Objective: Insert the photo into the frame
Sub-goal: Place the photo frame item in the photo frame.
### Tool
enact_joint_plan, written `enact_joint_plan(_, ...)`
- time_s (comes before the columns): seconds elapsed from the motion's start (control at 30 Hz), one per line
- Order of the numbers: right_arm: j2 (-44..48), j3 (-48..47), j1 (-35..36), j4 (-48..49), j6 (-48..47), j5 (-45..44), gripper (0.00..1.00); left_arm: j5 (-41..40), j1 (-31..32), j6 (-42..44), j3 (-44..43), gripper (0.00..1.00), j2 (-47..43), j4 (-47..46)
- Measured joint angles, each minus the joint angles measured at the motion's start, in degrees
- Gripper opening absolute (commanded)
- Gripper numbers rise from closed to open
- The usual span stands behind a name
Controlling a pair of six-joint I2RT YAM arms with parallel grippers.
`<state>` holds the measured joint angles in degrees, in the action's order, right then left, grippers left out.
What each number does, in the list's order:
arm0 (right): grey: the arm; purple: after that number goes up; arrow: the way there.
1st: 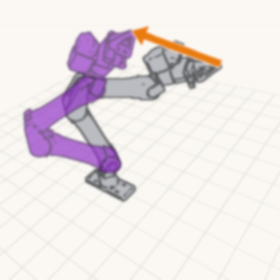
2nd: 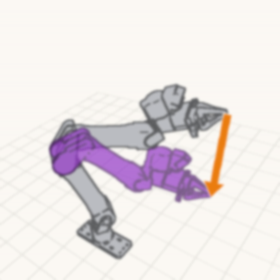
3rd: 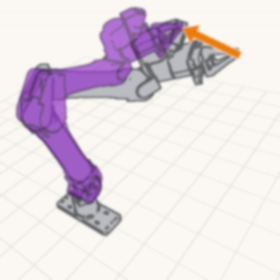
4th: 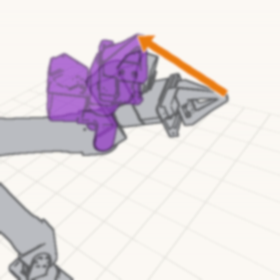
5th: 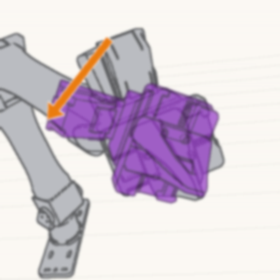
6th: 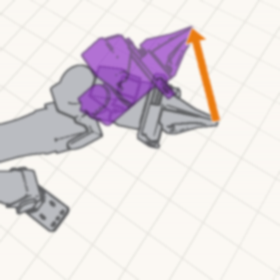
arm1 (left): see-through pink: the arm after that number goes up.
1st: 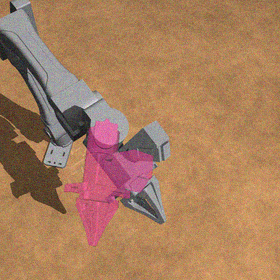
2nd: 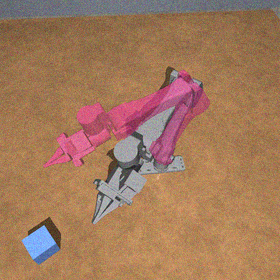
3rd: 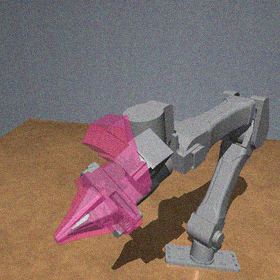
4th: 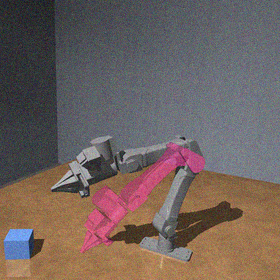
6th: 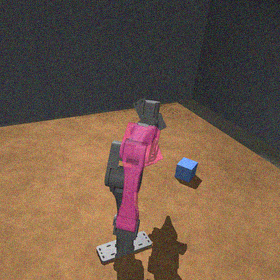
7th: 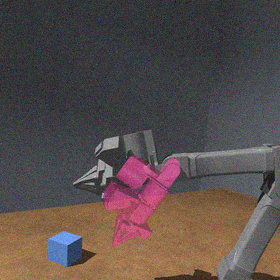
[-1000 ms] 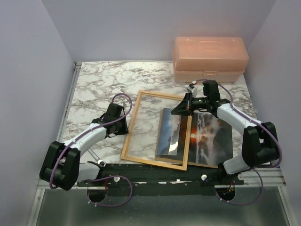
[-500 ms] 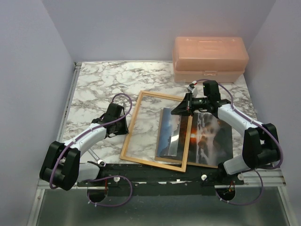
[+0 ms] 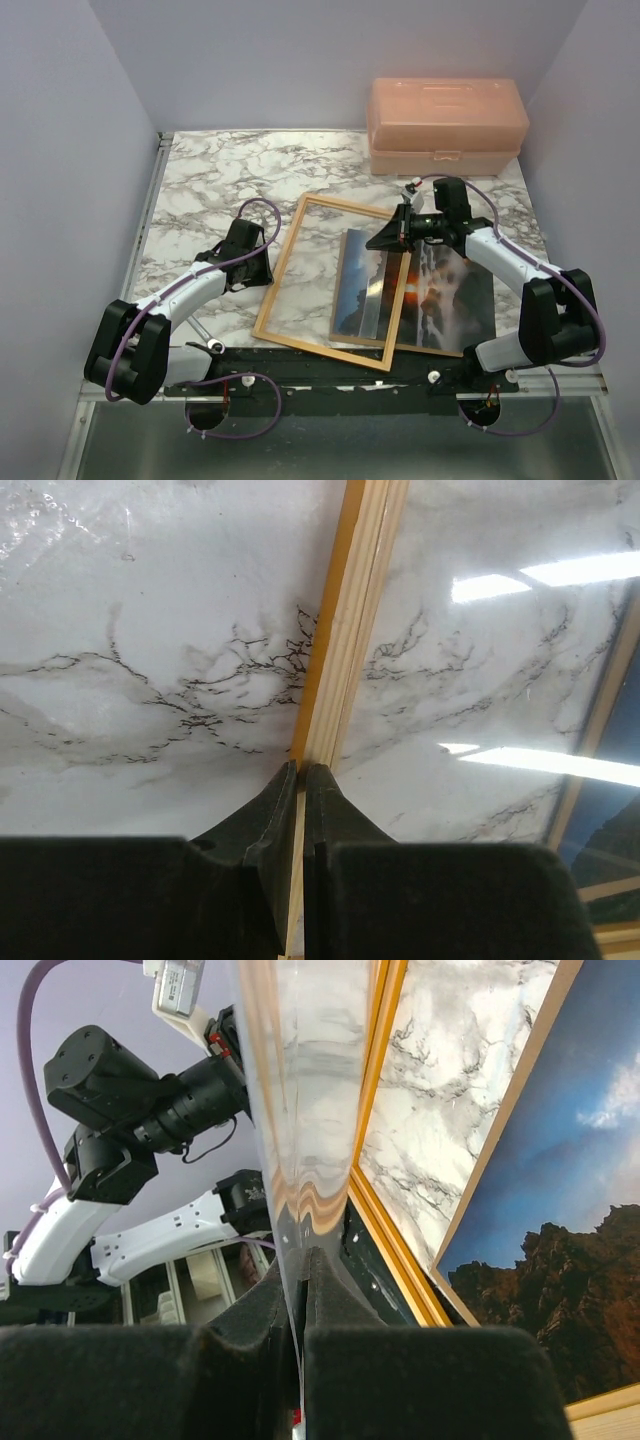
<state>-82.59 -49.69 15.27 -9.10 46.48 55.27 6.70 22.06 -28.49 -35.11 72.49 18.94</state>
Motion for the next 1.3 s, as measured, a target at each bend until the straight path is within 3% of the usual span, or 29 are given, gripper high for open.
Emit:
enact_joint_plan(0.7, 5.2, 3.7, 0.1, -0.3, -0.9, -2.1, 0.01, 0.0, 0.0, 0.0, 0.0, 0.08, 0.1, 0.0)
enact_joint_plan(1.3, 8.2, 11.3, 0.2, 17.3, 14.0, -1.4, 0.01, 0.0, -0.2, 0.0, 0.0, 0.08, 0.1, -0.2)
